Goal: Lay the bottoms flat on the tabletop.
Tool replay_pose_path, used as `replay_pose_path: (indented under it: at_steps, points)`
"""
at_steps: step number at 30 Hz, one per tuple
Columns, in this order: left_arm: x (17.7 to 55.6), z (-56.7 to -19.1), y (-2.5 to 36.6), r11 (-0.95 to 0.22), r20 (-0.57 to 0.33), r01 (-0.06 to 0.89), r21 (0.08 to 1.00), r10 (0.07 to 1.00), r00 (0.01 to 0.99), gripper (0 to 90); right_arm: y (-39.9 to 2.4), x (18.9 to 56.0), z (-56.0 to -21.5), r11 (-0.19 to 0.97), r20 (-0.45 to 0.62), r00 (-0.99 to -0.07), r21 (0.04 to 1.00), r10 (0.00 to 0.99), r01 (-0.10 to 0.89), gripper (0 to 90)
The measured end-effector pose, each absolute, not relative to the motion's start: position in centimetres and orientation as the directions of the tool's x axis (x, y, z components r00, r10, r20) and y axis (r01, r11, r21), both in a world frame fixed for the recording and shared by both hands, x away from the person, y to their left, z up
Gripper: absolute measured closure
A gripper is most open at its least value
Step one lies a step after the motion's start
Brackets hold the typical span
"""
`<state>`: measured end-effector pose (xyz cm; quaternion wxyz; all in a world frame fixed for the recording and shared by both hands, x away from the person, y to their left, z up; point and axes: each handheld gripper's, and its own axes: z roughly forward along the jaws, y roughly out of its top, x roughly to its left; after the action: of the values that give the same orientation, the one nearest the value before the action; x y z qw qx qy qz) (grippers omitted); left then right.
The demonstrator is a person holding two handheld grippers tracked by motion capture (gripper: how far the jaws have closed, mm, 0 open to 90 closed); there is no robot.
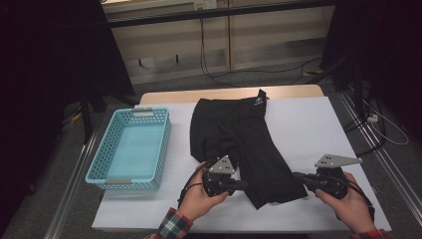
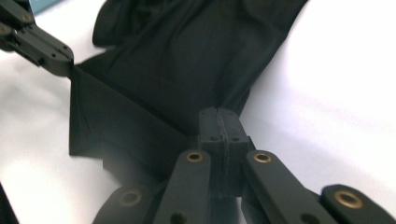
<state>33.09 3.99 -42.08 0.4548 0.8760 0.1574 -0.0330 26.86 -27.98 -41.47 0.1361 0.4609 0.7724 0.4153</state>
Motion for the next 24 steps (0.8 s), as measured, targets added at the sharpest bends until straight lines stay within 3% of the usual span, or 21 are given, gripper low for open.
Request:
replay_pose_path:
  at_steps: [6, 12, 24]
  points:
    - [34.2, -42.3, 3.5, -0.483, -0.228, 0.338, 0.808, 0.272, 0.935, 90.0, -28.4, 28.1, -40.7, 0.195, 0.16, -0.501, 0.789, 0.851, 0.582, 90.0]
    - [34.7, -43.4, 2.7, -0.518, -0.224, 0.346, 0.783, 0.284, 0.932, 90.0, -28.0, 29.5, -42.0, 0.214, 0.144, -0.484, 0.764, 0.863, 0.609, 89.8]
    - [34.4, -43.5, 4.1, -0.55, -0.223, 0.355, 0.756, 0.294, 0.929, 90.0, -27.3, 29.2, -42.6, 0.253, 0.119, -0.51, 0.759, 0.852, 0.6, 80.5]
